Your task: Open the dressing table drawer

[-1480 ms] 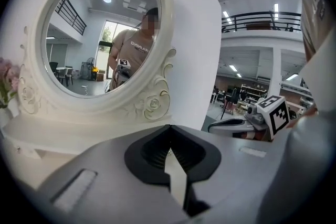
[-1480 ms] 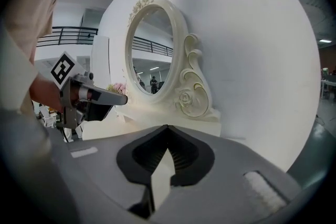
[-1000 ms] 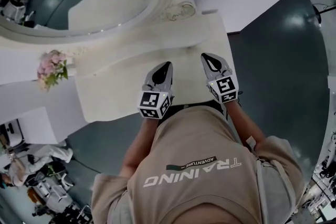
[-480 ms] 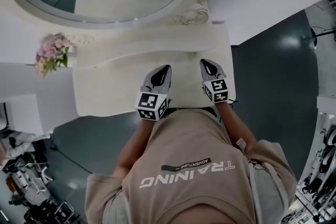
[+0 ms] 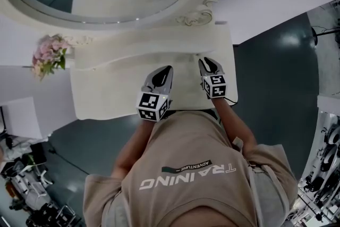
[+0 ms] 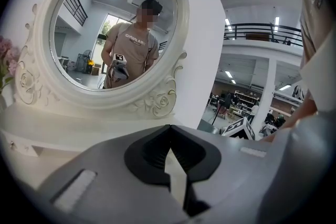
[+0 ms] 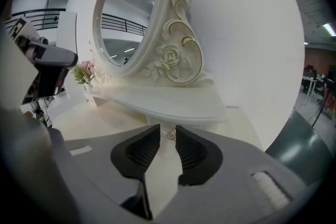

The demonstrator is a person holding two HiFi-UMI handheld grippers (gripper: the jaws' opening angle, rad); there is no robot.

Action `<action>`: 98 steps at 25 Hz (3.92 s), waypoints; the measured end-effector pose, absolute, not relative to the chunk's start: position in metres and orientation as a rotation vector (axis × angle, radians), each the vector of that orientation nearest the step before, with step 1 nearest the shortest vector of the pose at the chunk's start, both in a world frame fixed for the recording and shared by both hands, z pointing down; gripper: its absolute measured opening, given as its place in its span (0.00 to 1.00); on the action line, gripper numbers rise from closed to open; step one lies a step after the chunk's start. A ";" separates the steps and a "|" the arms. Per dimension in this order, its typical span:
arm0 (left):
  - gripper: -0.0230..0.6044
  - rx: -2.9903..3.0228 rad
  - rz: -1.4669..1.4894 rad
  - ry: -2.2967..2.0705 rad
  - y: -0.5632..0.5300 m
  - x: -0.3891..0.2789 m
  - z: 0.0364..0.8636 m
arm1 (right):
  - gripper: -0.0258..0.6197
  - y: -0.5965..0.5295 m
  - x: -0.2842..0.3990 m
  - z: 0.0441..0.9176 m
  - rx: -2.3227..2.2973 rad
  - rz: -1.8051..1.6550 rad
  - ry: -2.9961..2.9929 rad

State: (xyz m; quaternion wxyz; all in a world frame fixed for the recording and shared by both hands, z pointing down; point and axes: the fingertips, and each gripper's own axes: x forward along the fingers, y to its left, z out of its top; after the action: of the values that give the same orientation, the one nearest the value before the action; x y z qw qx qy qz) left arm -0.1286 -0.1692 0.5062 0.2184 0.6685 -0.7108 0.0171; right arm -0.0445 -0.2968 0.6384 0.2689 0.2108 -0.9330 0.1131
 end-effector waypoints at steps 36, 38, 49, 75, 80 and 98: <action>0.07 1.811 0.078 -1.902 -0.168 -0.157 0.521 | 0.19 -0.313 -0.068 0.690 0.665 0.426 -2.375; 0.07 1.807 0.071 -1.906 -0.165 -0.156 0.521 | 0.19 -0.310 -0.065 0.691 0.663 0.427 -2.371; 0.07 1.789 0.066 -1.940 -0.148 -0.152 0.521 | 0.19 -0.293 -0.051 0.694 0.651 0.426 -2.364; 0.07 1.801 0.073 -1.935 -0.139 -0.135 0.524 | 0.19 -0.271 -0.035 0.695 0.603 0.435 -2.387; 0.07 1.801 0.071 -1.924 -0.139 -0.133 0.527 | 0.30 -0.261 -0.029 0.694 0.565 0.448 -2.399; 0.07 1.869 0.029 -1.923 -0.158 -0.142 0.508 | 0.04 -0.236 -0.024 0.594 0.376 0.200 -2.591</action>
State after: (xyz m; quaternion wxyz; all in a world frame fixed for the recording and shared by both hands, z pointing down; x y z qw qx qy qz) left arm -0.1416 -0.1576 0.5082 0.2280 0.6785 -0.6982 0.0105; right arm -0.0239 -0.2357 0.5937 0.2550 0.1383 -0.9542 0.0736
